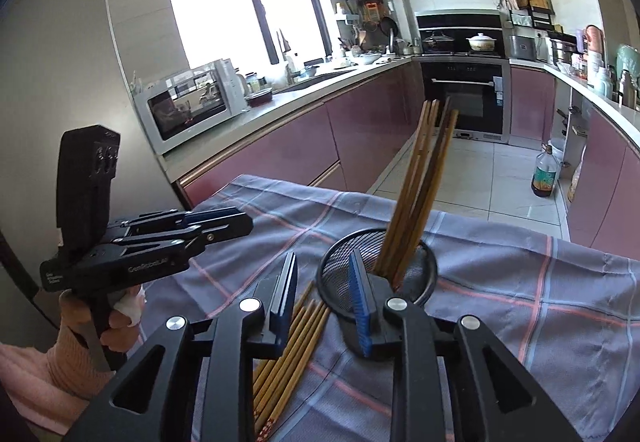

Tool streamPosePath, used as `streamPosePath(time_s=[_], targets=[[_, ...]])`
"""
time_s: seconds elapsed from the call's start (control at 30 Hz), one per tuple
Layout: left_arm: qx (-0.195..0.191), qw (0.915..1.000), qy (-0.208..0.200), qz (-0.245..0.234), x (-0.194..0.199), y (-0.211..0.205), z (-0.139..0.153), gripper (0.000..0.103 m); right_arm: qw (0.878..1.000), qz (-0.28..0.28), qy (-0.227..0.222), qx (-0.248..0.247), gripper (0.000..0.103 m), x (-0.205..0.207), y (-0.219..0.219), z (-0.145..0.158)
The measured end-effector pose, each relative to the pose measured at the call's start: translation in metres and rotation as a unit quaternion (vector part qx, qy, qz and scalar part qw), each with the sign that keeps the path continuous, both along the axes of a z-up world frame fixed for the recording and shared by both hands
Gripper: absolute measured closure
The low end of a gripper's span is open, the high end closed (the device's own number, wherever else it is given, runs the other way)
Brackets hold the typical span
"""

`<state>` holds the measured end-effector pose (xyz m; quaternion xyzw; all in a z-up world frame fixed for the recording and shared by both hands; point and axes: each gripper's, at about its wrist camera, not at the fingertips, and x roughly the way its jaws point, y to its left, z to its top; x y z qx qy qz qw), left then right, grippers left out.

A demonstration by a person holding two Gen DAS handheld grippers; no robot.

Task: Organize utensils
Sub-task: 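Move both open tools back toward the remaining chopsticks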

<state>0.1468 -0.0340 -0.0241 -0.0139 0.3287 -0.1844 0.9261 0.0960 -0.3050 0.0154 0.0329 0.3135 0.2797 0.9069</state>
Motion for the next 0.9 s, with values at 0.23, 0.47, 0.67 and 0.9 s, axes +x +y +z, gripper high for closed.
streamPosePath(time_s=[0.23,0.47,0.67,0.9], targets=[[0.018,0.9989,0.044,0.003,-0.026,0.015,-0.045,0.063,0.998,0.030,0.059,-0.019,0.077,-0.013,0.022,-0.045],[0.020,0.9949,0.098,-0.011,-0.036,0.010,-0.085,0.063,0.992,0.011,0.123,-0.032,0.077,-0.009,0.030,-0.089],[0.021,0.9934,0.111,-0.022,-0.039,-0.001,-0.095,0.061,0.991,-0.002,0.127,-0.044,0.077,-0.013,0.034,-0.099],[0.029,0.9916,0.124,-0.024,-0.036,-0.012,-0.103,0.060,0.991,-0.011,0.121,-0.062,0.077,-0.017,0.039,-0.105]])
